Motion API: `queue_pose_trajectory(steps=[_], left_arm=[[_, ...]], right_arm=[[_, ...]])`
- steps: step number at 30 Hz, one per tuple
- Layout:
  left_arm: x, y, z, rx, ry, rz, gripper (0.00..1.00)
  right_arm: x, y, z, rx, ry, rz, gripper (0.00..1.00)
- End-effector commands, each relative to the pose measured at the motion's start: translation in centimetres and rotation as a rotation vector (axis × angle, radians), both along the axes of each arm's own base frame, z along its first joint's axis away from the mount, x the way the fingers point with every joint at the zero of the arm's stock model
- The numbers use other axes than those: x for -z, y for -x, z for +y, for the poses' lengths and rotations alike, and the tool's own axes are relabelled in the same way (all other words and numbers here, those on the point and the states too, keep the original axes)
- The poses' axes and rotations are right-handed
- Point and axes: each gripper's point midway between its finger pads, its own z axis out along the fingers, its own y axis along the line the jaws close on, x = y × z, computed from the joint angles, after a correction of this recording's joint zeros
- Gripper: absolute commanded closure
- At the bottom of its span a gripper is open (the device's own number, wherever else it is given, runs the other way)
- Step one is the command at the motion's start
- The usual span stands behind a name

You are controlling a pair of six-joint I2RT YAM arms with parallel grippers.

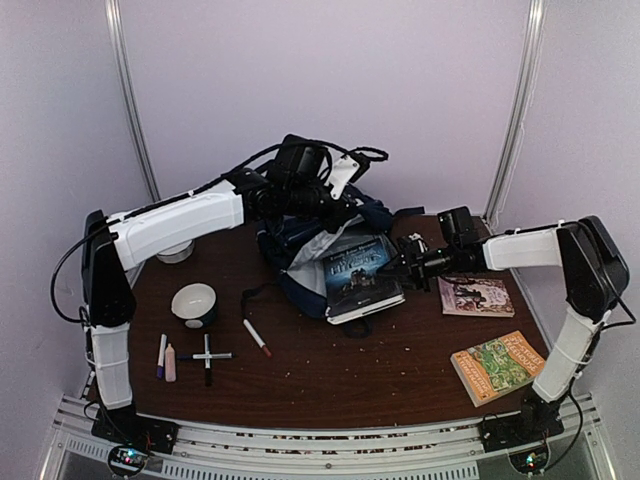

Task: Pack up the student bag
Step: Pick up the largest pocket of the bag from the student bag, then place the book in the largest pocket of the bag.

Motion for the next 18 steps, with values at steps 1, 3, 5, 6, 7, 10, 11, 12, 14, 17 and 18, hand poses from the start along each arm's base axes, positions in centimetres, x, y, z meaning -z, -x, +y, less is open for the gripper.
queue_pose_trajectory(steps=[1,3,5,6,7,10,11,12,14,17,18], left_arm=[[-10.5,2.6,-0.5,0.070,0.241,-0.176,1.00],[-10.6,3.0,-0.5,0.076,0.243,-0.178,1.00],[-10.8,3.5,-0.5,0.084,0.245,-0.180,1.00],[-10.9,3.7,-0.5,0.087,0.245,-0.182,1.00],[-11.0,3.9,-0.5,0.092,0.248,-0.185,1.00],[-11.5,4.5,-0.4,0.107,0.252,-0.191,1.00],[-11.7,4.8,-0.3,0.111,0.254,-0.195,1.00],[-11.7,5.0,-0.2,0.115,0.254,-0.196,1.00],[-11.9,5.4,-0.1,0.121,0.257,-0.199,1.00],[-12.0,5.8,-0.1,0.130,0.257,-0.200,1.00],[-12.0,5.9,-0.1,0.129,0.255,-0.201,1.00]], right_arm=[[-6.4,-3.2,3.0,0.007,-0.223,-0.143,1.00],[-6.3,-4.1,4.0,0.024,-0.275,-0.119,1.00],[-5.7,-4.9,4.9,0.035,-0.308,-0.094,1.00],[-5.4,-5.4,5.2,0.041,-0.318,-0.090,1.00],[-4.8,-5.9,5.5,0.050,-0.317,-0.084,1.00],[-2.9,-7.5,6.0,0.074,-0.278,-0.086,1.00],[-1.9,-7.8,5.9,0.087,-0.250,-0.069,1.00],[-1.1,-8.2,5.9,0.101,-0.226,-0.066,1.00],[0.5,-8.9,5.8,0.131,-0.166,-0.066,1.00],[2.1,-9.8,5.6,0.162,-0.105,-0.073,0.98],[2.5,-10.0,5.6,0.172,-0.085,-0.071,0.97]])
